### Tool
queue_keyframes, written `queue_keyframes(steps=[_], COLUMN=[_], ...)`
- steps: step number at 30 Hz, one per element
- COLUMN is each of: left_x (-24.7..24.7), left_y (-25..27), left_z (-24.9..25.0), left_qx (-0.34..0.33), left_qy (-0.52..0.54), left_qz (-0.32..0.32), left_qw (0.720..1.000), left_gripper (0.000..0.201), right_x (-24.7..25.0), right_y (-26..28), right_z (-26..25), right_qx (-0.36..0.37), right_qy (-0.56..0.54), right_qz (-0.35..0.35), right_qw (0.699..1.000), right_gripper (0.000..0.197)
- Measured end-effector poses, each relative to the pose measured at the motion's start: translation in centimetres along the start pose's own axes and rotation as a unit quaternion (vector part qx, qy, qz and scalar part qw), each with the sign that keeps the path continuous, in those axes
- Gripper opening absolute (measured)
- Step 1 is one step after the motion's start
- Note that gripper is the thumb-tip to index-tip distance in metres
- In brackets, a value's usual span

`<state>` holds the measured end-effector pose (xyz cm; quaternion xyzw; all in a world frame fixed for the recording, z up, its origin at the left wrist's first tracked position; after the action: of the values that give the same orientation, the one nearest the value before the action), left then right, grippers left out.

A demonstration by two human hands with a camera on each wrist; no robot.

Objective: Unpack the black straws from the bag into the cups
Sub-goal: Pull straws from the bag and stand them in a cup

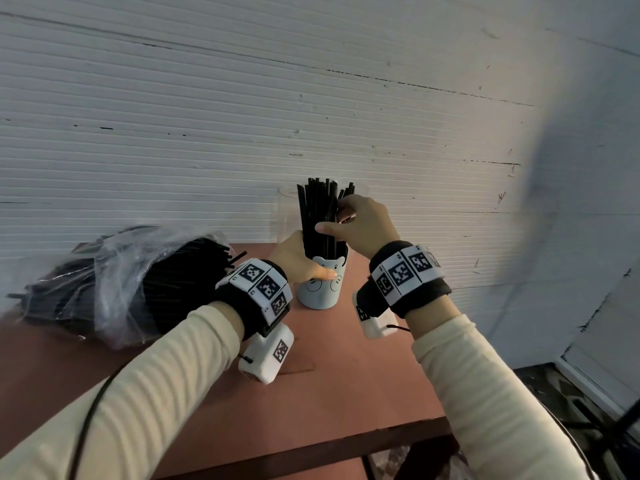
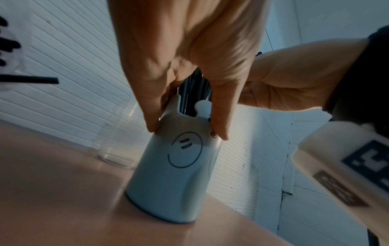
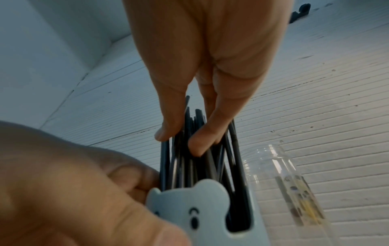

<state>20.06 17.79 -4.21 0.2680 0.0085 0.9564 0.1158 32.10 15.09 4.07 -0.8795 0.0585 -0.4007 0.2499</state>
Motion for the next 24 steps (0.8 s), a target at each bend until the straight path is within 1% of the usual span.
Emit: queue_keyframes(steps=[5,7,8,9,11,12,14,16,17,19,21,23,24], left_x=[0.4,1.4,2.1,3.2,5.4,6.8,9.5,11.9,13.0,15.1,17.0,18.6,19.2], left_y=[0.7,1.4,2.0,2.6,4.1,5.2,7.5,9.4,10.3,11.6,12.2,12.5,12.6], left_z=[-0.1,-0.1,0.0,0.1,0.9,1.2,1.8,2.2,2.0,0.8,-1.0,-3.2,-4.2], left_qx=[0.012,0.025,0.029,0.026,-0.012,-0.034,-0.072,-0.1,-0.104,-0.094,-0.07,-0.038,-0.024], left_qy=[-0.011,-0.017,-0.024,-0.026,-0.013,-0.005,0.012,0.012,0.004,-0.007,-0.022,-0.059,-0.084], left_qz=[0.006,0.039,0.064,0.088,0.133,0.158,0.203,0.237,0.253,0.28,0.297,0.304,0.301], left_qw=[1.0,0.999,0.997,0.995,0.991,0.987,0.976,0.966,0.962,0.955,0.952,0.95,0.95], left_gripper=[0.086,0.091,0.093,0.091,0.07,0.058,0.04,0.032,0.03,0.029,0.03,0.031,0.032], right_x=[1.5,2.2,2.7,3.1,3.4,2.9,1.2,-1.2,-2.7,-6.0,-9.2,-12.1,-13.5], right_y=[1.0,1.5,1.7,2.0,2.7,2.9,3.1,3.1,3.1,3.2,3.2,3.4,3.5], right_z=[0.0,-0.5,-0.9,-1.6,-3.3,-4.2,-5.7,-6.8,-7.4,-8.5,-9.4,-10.7,-11.4], right_qx=[-0.012,0.003,0.02,0.043,0.096,0.116,0.138,0.145,0.141,0.115,0.094,0.093,0.102], right_qy=[-0.05,-0.046,-0.039,-0.036,-0.037,-0.041,-0.056,-0.084,-0.103,-0.139,-0.155,-0.158,-0.143], right_qz=[0.088,0.132,0.163,0.197,0.241,0.242,0.21,0.146,0.106,0.016,-0.061,-0.133,-0.17], right_qw=[0.995,0.99,0.986,0.979,0.965,0.962,0.966,0.975,0.979,0.983,0.981,0.974,0.97], right_gripper=[0.065,0.066,0.062,0.054,0.033,0.024,0.014,0.009,0.008,0.011,0.017,0.022,0.026])
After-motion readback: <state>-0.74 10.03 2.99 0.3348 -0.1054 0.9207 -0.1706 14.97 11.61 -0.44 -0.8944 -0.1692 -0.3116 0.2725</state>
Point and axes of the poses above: each hand's wrist, its own y-axis away from the middle knuckle, its own x-axis out of the back of the hand, z = x × y, the point moved 7 cm from there along -y, towards the middle knuckle, and after that the axes turned 9 degrees about x, right-handed, at the moved point
